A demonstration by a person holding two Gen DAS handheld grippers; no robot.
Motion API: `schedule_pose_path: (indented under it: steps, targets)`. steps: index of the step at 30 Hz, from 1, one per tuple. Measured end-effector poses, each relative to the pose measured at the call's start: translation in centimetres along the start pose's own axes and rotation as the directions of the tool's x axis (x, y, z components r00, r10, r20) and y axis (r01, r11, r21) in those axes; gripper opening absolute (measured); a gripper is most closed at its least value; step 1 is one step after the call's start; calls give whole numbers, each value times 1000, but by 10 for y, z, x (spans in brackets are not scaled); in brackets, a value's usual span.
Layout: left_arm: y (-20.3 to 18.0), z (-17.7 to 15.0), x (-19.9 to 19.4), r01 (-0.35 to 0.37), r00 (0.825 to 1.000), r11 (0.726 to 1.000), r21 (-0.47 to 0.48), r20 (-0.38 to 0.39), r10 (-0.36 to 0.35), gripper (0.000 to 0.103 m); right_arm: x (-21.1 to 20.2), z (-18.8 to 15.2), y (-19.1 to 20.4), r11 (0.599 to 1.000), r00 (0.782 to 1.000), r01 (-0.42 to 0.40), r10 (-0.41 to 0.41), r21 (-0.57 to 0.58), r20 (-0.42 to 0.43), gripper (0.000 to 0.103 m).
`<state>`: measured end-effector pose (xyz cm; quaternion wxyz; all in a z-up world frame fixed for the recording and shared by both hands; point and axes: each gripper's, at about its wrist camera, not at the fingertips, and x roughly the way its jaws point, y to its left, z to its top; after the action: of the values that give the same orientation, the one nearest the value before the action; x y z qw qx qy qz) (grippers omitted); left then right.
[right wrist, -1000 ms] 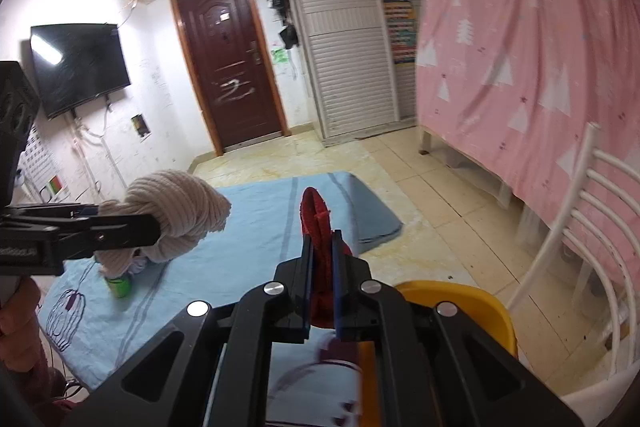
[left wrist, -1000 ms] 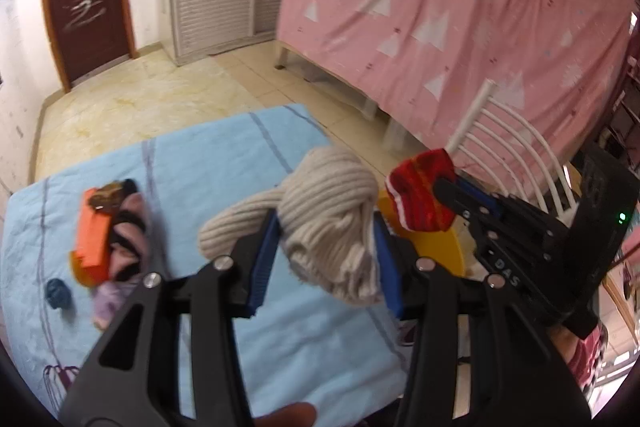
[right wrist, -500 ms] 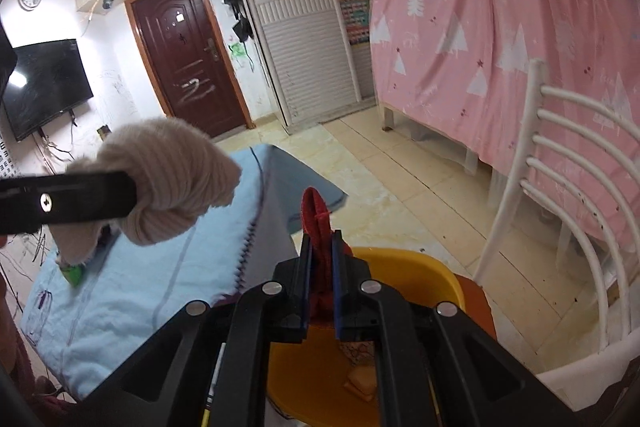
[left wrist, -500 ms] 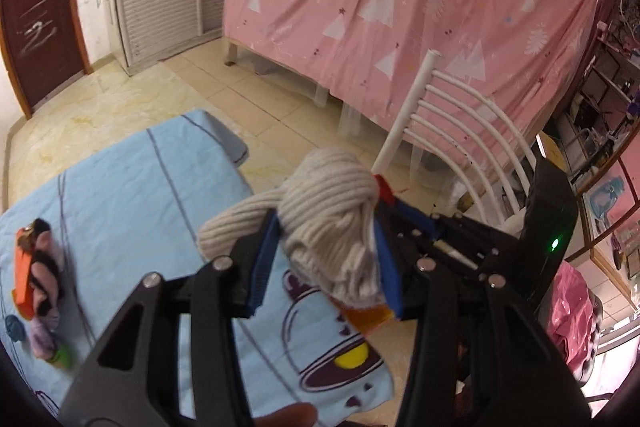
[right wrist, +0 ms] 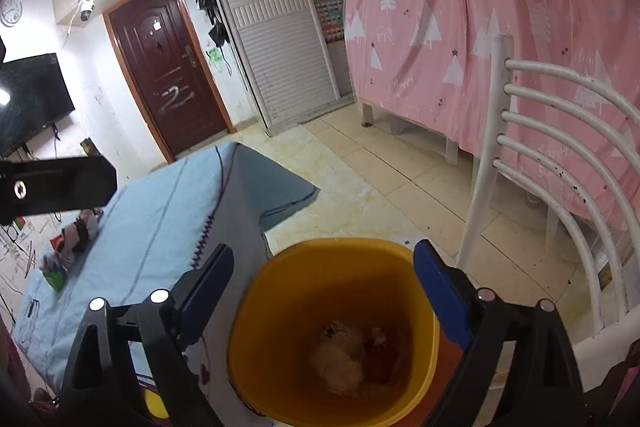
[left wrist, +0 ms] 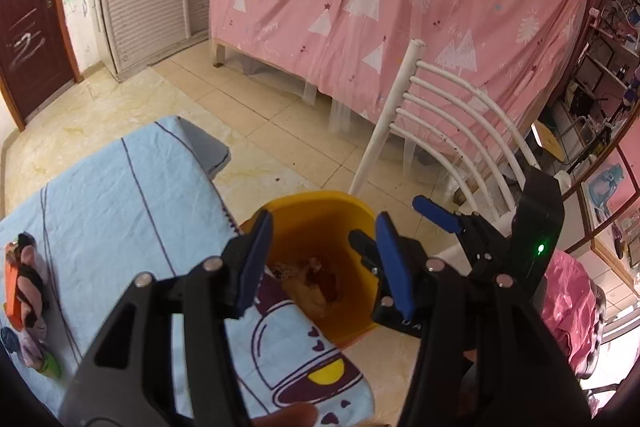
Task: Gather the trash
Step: 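Carry the hat and red cloth over the yellow bin, then open both tools to drop the knit hat and red cloth into the bin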
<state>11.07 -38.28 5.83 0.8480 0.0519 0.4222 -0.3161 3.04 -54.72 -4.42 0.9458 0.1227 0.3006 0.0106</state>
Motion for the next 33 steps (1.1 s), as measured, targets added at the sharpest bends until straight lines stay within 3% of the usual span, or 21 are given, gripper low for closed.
schedule_pose_path:
  steps: [14,25,33]
  targets:
    - [60,-11,-57,-17,996,995,-97,86,26,51,10,25,68,993,998,-63,61,-99,-22,85]
    - [130,-30,-109,-88,980,977,-193,159,119,55,29,31,151,968,986,-161,148,-195,-78,85]
    - [185,-49,-137,-145,968,952,-271,162,193,55,43,31,212,936,970,-233,206,-264,-126,85]
